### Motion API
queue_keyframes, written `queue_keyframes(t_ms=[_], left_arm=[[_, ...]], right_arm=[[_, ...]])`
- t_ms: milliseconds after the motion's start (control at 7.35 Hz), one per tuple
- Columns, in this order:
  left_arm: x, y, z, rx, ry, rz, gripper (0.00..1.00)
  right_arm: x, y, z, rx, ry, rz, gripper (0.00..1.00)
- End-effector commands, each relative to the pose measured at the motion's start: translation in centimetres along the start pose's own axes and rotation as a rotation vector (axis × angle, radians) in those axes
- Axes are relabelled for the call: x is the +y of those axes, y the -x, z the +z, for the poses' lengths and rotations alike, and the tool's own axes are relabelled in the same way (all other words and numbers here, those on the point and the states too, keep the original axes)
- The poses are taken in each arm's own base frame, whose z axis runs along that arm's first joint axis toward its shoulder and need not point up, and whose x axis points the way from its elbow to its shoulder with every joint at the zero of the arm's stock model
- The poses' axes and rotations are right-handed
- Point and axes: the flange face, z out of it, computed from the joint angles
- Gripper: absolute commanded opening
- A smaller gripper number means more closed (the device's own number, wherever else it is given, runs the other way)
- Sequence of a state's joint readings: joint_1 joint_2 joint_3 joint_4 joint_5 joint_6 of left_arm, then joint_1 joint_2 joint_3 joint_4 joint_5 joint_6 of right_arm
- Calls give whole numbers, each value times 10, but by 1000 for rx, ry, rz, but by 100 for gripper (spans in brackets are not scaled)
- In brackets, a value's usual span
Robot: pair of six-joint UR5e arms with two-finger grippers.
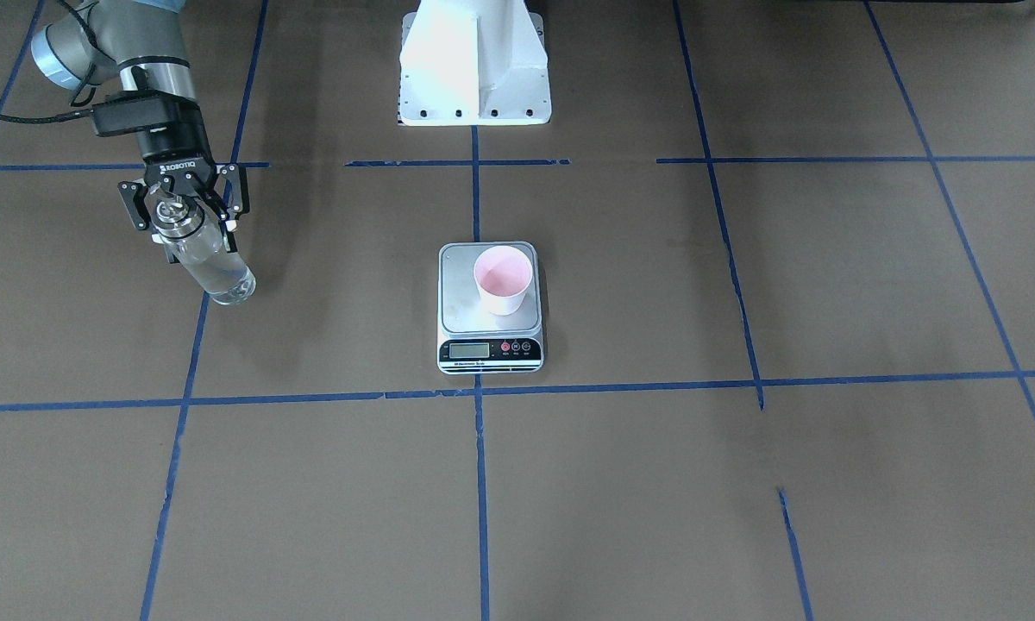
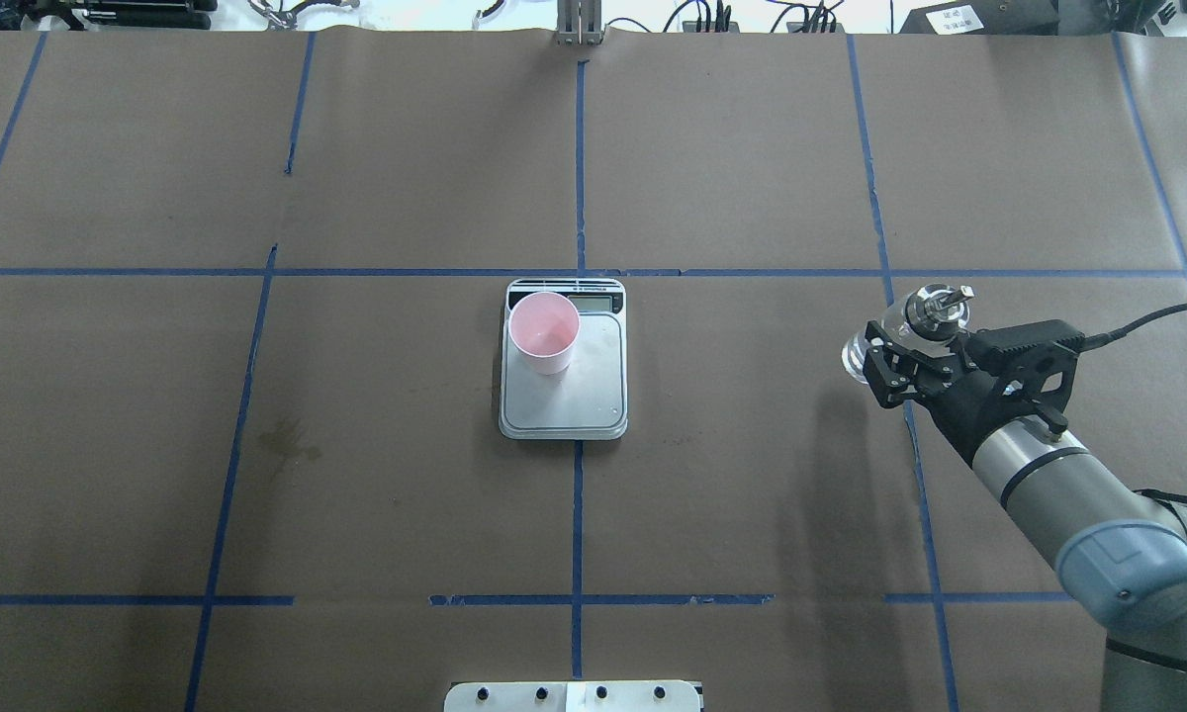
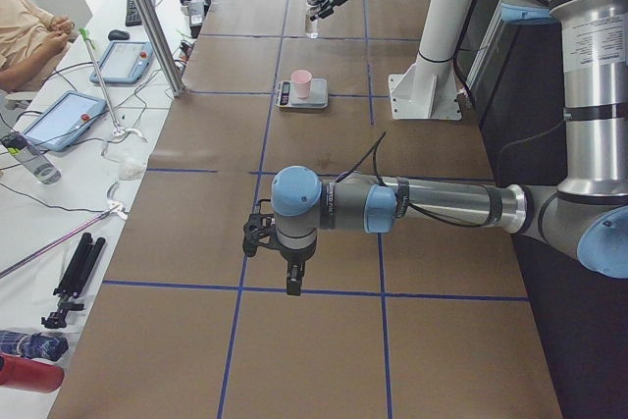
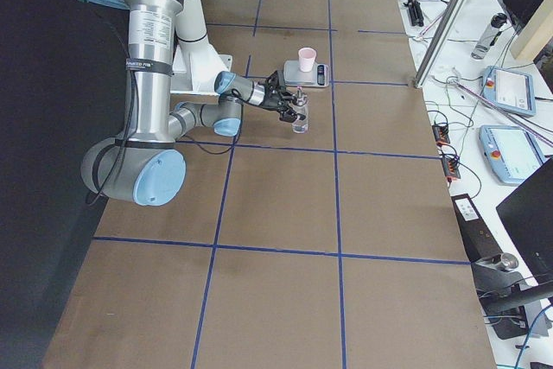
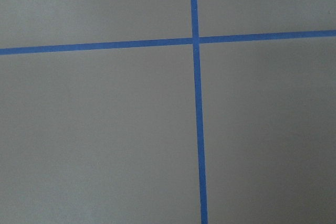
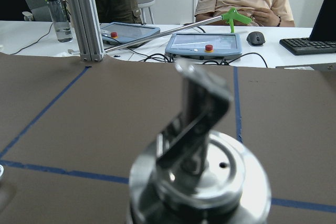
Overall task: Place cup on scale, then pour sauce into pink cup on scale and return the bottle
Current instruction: 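Lift the sauce bottle with the right gripper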
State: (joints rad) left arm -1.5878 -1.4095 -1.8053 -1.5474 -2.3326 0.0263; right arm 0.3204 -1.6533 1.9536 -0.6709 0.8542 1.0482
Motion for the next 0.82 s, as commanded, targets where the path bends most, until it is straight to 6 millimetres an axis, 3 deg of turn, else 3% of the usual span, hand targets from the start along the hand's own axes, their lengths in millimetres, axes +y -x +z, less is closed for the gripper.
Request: queue_keyframes(t_ms=[0, 272, 408, 680], left_arm=[[0, -1, -4, 0, -7, 0, 100], [9, 2, 0, 2, 5, -10, 100], [9, 3, 1, 2, 6, -11, 100], [9, 2, 0, 2, 5, -10, 100]], right_arm=[[-29, 39, 30, 96, 12, -175, 0], [-53, 69, 42, 136, 20, -313, 0], [-71, 98, 50, 178, 25, -358, 0], [-107, 179, 62, 347, 89, -517, 0]])
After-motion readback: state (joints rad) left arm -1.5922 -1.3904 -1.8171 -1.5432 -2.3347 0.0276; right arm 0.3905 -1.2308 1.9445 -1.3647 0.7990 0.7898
